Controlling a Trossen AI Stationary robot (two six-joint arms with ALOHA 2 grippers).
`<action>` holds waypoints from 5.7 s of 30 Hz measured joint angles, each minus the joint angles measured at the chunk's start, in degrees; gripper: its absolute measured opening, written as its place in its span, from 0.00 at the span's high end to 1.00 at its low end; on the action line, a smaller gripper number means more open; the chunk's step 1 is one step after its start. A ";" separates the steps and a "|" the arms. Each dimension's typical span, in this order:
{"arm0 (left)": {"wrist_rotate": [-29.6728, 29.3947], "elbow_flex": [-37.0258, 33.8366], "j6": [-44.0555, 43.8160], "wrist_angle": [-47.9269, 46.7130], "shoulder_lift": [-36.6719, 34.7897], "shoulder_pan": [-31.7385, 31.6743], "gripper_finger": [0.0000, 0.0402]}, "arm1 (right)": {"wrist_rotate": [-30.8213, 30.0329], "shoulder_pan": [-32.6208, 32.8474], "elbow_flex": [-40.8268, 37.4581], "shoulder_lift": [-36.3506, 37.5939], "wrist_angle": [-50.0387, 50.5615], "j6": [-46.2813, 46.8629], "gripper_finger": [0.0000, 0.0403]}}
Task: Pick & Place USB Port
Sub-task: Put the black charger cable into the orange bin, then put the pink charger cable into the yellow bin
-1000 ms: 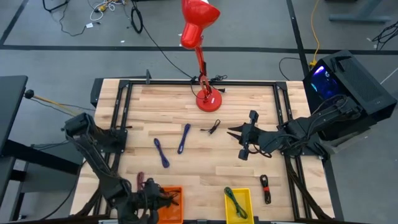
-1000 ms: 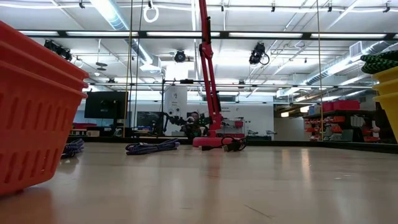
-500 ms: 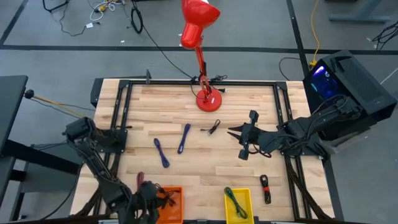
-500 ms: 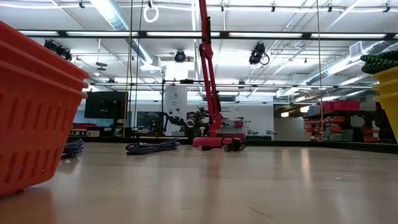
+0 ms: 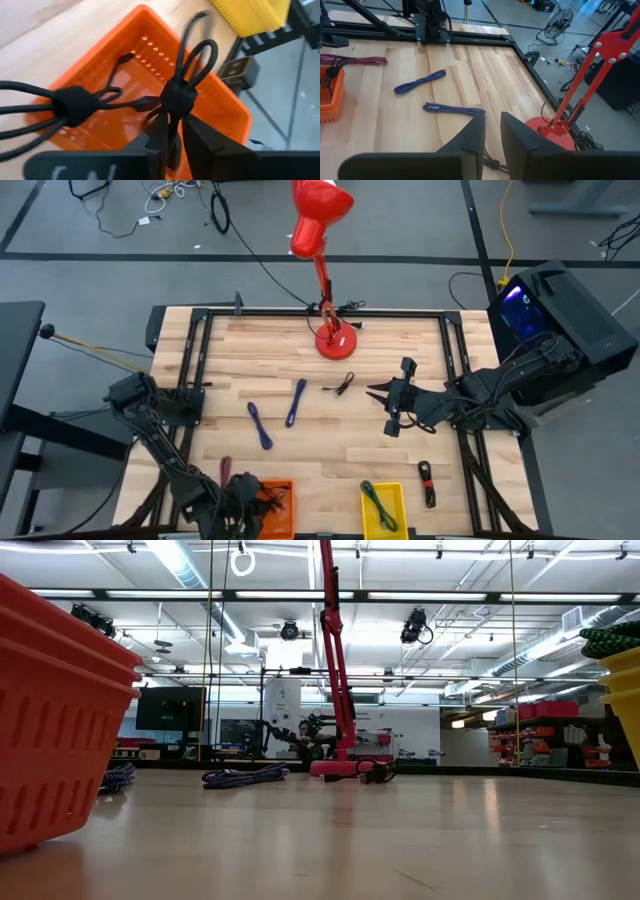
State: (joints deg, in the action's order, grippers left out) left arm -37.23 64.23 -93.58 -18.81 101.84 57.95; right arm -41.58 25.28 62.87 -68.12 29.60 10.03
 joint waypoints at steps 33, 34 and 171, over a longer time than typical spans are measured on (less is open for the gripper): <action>14.97 0.02 -18.76 -35.44 -8.13 5.51 0.74 | 0.02 0.00 -2.62 -0.02 -0.85 0.21 0.85; 15.86 0.02 -20.47 -36.86 -8.13 6.06 0.74 | 0.02 0.00 -2.62 -0.02 -0.85 0.21 0.85; 1.03 26.27 98.82 -2.36 -9.27 -37.83 1.00 | 14.87 -1.97 -2.67 -0.28 -27.64 -19.11 0.60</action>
State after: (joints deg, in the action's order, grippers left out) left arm -36.20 90.50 5.23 -21.17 92.58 20.12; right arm -26.71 23.31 60.20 -68.40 1.96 -9.08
